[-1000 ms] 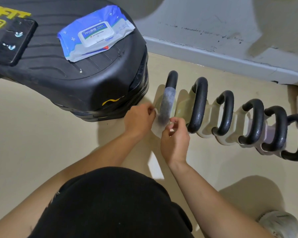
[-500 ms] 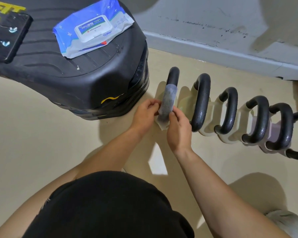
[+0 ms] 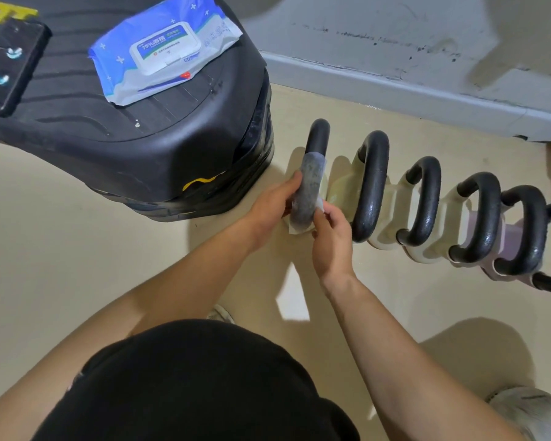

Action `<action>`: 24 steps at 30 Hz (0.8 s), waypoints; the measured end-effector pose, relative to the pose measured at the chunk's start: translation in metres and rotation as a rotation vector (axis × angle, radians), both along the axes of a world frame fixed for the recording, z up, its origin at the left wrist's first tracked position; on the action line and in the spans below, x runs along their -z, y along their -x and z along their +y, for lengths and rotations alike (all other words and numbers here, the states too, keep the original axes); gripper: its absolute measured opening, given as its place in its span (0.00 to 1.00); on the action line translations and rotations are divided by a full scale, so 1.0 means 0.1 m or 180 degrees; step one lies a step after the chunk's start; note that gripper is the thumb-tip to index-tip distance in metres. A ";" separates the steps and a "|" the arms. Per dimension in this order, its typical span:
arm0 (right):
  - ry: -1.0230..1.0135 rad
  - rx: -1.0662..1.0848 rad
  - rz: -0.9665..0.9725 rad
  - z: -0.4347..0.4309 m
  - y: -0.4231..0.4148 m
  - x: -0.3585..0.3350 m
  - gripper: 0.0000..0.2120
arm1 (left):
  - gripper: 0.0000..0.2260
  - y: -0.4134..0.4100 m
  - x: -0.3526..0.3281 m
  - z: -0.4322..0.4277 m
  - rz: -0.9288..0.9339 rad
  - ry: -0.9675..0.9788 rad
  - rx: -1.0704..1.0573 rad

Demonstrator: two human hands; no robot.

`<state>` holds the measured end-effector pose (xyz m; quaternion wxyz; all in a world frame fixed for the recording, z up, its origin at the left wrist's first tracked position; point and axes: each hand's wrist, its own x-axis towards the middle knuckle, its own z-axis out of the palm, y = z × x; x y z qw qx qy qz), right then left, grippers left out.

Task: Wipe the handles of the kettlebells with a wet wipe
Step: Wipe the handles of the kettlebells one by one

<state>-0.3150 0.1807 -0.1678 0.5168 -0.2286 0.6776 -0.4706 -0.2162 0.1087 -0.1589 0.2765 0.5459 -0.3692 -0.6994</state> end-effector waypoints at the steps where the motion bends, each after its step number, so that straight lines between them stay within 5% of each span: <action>1: 0.0002 -0.0107 0.0288 0.02 0.01 0.01 0.11 | 0.17 0.00 0.03 0.02 0.0015 0.0033 -0.0100; 11: 0.0119 -0.0026 0.1561 0.24 -0.13 0.00 0.06 | 0.06 -0.09 0.16 0.49 -0.0605 0.0372 -0.0539; 18: 0.0533 -0.0569 0.2130 0.30 -0.01 -0.03 0.05 | 0.16 -0.12 0.12 0.53 -0.1300 0.0901 0.0077; 24: 0.0623 -0.0557 0.2228 0.31 0.02 -0.08 0.05 | 0.16 -0.15 0.17 0.41 -0.2049 0.1277 0.0450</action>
